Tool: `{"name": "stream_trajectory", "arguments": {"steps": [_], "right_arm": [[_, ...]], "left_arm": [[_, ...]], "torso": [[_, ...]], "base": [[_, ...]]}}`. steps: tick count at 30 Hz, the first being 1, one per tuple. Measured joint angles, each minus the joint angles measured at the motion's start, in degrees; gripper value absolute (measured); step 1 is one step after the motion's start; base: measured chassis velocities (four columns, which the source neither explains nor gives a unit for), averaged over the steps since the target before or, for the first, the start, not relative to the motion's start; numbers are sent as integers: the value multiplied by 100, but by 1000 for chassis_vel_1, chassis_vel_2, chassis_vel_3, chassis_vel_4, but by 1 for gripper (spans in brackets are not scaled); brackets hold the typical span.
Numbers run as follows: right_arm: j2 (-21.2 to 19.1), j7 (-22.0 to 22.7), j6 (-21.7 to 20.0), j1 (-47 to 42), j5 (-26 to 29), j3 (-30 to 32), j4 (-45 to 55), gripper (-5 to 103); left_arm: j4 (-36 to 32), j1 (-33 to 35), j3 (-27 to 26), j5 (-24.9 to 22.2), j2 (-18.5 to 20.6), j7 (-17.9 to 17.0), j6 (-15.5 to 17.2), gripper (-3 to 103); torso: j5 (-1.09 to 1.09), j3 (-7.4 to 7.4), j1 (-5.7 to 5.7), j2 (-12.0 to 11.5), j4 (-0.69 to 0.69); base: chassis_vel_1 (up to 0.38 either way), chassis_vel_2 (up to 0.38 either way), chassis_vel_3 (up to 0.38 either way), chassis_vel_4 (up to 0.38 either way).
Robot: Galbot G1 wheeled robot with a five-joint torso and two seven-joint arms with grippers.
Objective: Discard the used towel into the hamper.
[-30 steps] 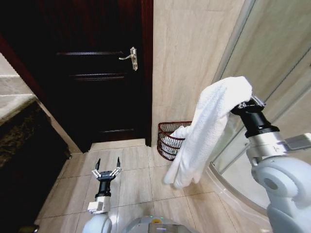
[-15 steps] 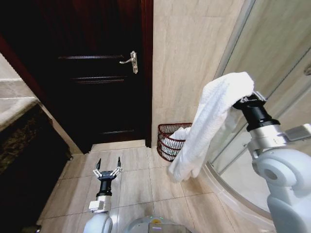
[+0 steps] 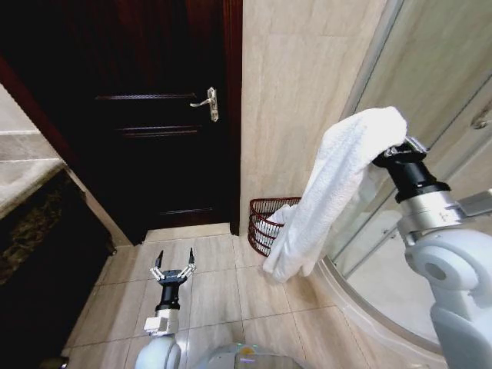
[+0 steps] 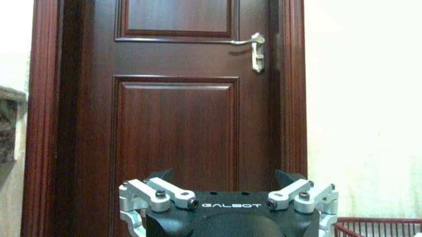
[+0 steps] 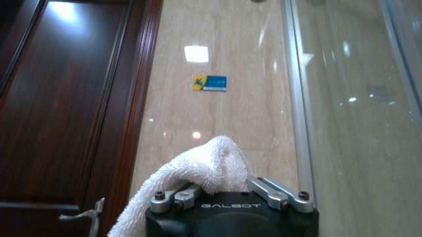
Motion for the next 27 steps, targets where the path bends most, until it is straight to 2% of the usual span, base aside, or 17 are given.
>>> {"name": "stream_trajectory", "arguments": {"steps": [10, 17, 21, 24, 26, 27], "right_arm": [[-247, -2, -2, 208, 322, 156, -146, 8], [-434, -2, -5, 413, 404, -7, -326, 8], [-673, 4, -5, 836, 599, -284, -659, 8], [-894, 33, -5, 1362, 829, -549, -1008, 8], [-1164, -45, -14, 2150, 1061, -866, -1630, 8], [-1164, -45, -14, 2150, 1061, -866, -1630, 8]], "left_arm": [[17, 87, 15, 11, -35, 80, -122, 100], [121, 85, 67, 71, -101, 146, -278, 100], [145, 106, 137, 23, -122, 225, -353, 100], [175, 97, 142, 41, -150, 288, -396, 100], [190, 74, 143, 57, -162, 306, -404, 100], [190, 74, 143, 57, -162, 306, -404, 100]], "torso": [[-1, 138, 105, 243, 0], [-1, 226, 171, 398, 0], [2, 244, 191, 434, -1], [0, 245, 193, 437, 0], [-2, 243, 193, 436, 1], [-2, 243, 193, 436, 1]], "base": [[0, 0, 0, 0], [0, 0, 0, 0], [0, 0, 0, 0], [0, 0, 0, 0], [0, 0, 0, 0], [0, 0, 0, 0]]}}
